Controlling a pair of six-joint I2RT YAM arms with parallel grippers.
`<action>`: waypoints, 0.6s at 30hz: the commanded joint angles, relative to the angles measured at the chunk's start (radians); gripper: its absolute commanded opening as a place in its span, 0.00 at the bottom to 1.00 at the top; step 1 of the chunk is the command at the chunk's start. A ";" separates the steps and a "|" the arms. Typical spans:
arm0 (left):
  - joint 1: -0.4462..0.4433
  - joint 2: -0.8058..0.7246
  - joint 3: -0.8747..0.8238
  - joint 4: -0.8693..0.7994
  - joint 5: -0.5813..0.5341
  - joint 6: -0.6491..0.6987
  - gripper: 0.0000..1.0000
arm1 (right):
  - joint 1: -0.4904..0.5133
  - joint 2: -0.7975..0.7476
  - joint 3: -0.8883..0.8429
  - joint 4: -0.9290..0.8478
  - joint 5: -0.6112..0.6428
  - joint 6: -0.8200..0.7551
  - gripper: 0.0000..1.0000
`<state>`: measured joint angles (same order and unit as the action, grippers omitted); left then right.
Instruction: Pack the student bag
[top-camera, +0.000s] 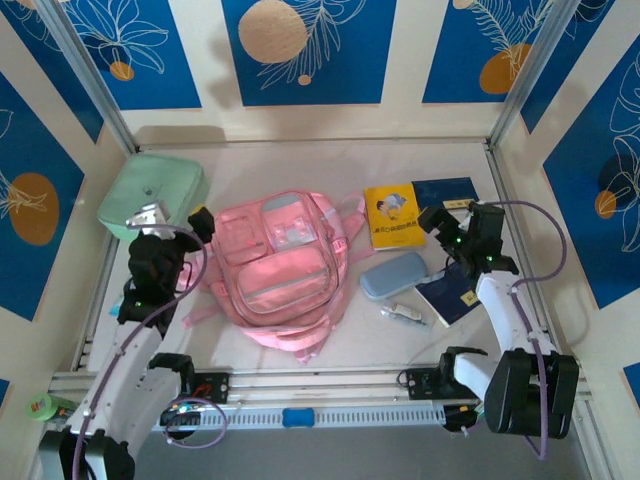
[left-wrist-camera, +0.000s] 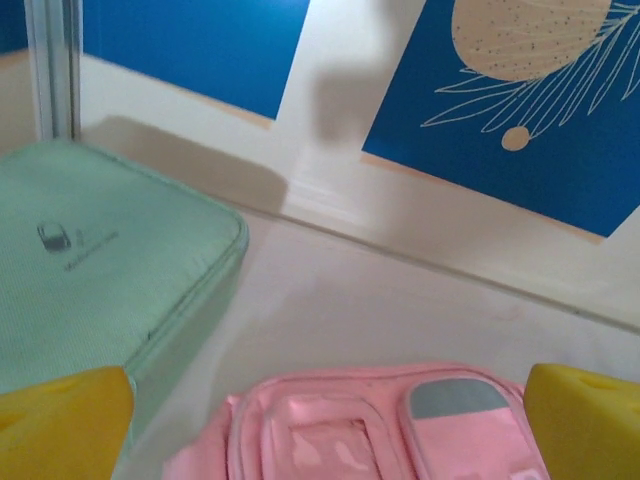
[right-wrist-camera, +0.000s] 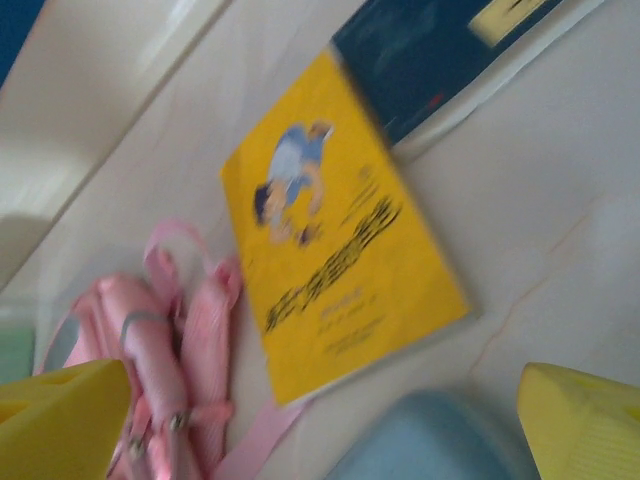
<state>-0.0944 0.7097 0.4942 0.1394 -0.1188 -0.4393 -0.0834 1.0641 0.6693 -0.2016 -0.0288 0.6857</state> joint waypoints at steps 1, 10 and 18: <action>0.003 -0.014 0.041 -0.260 0.062 -0.177 0.99 | 0.078 -0.002 0.064 -0.126 -0.125 0.003 0.99; -0.013 -0.005 0.115 -0.740 0.257 -0.271 0.99 | 0.445 0.129 0.197 -0.314 -0.046 -0.046 0.99; -0.053 -0.065 0.066 -0.949 0.297 -0.323 0.99 | 0.677 0.339 0.317 -0.354 0.105 -0.005 0.99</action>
<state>-0.1318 0.6651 0.5800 -0.6922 0.1272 -0.7212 0.5419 1.3449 0.9306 -0.4927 -0.0120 0.6662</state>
